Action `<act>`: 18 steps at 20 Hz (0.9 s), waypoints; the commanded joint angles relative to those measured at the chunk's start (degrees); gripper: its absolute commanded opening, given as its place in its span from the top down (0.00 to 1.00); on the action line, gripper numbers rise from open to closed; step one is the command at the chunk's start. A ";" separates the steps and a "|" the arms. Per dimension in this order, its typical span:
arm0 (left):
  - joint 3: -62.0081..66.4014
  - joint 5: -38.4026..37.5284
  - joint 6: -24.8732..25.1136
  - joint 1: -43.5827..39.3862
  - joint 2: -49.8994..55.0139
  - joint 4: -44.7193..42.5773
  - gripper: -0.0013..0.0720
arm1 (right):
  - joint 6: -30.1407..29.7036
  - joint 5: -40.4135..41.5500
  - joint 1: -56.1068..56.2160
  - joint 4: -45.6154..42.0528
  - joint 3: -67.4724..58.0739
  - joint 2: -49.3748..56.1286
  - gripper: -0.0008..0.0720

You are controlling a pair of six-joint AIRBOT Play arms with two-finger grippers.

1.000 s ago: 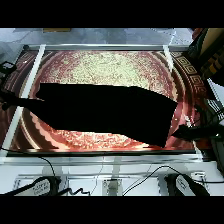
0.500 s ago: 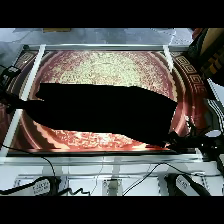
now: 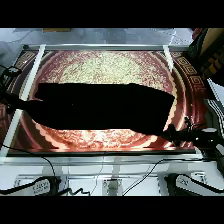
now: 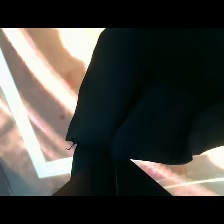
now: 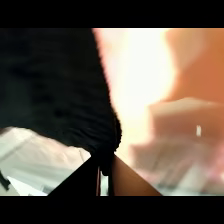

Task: Fold the clothes and pants, and hang the long-sleeved shirts on hangers.

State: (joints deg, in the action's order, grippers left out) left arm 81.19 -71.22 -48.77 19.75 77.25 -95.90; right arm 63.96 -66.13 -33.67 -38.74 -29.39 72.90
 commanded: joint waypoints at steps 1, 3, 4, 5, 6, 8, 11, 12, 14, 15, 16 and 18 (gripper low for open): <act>-0.02 0.20 -0.17 0.00 0.07 0.17 0.97 | -3.13 0.44 -0.02 4.00 -7.98 -1.46 0.96; -0.02 0.44 -1.25 -0.07 0.07 0.74 0.97 | -2.08 1.49 -0.02 3.72 -14.64 -2.08 0.97; -0.02 0.66 -2.60 -0.07 0.07 2.27 0.97 | -0.92 2.36 -0.04 2.97 -17.66 -2.05 0.97; -0.02 0.66 -3.15 -0.07 0.07 4.57 0.97 | 0.66 3.26 -0.02 1.18 -20.52 -2.05 0.97; -0.02 0.66 -3.17 -0.13 0.07 6.99 0.97 | 2.54 4.28 -0.04 -2.16 -23.41 -2.05 0.97; -0.02 1.01 -3.78 -1.29 0.04 8.98 0.98 | 7.89 5.79 -0.26 -11.52 -28.52 -2.05 0.97; -0.02 7.87 -3.85 -5.38 -0.07 5.95 0.98 | 13.25 4.79 -2.10 -21.05 -35.04 -2.05 0.97; -0.02 11.93 -4.74 -7.19 -0.09 3.82 0.98 | 13.66 3.93 -3.10 -22.01 -37.07 -2.05 0.97; -0.02 18.84 -6.49 -10.36 -0.09 0.20 0.98 | 13.64 2.58 -4.83 -22.18 -40.61 -2.05 0.97; 0.00 21.62 -6.97 -11.74 -0.17 -0.35 0.98 | 13.64 1.79 -5.40 -22.23 -42.32 -2.05 0.97; 0.00 23.50 -6.99 -12.74 -0.44 -0.31 0.98 | 13.64 1.07 -5.81 -22.80 -43.91 -2.08 0.97; 0.02 24.83 -6.95 -14.14 -1.64 -0.33 0.97 | 13.60 -0.31 -6.10 -24.87 -47.15 -2.05 0.97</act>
State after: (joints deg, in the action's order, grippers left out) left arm 81.19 -52.42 -54.98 8.32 76.55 -94.48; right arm 76.73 -64.51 -38.76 -60.14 -71.83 70.87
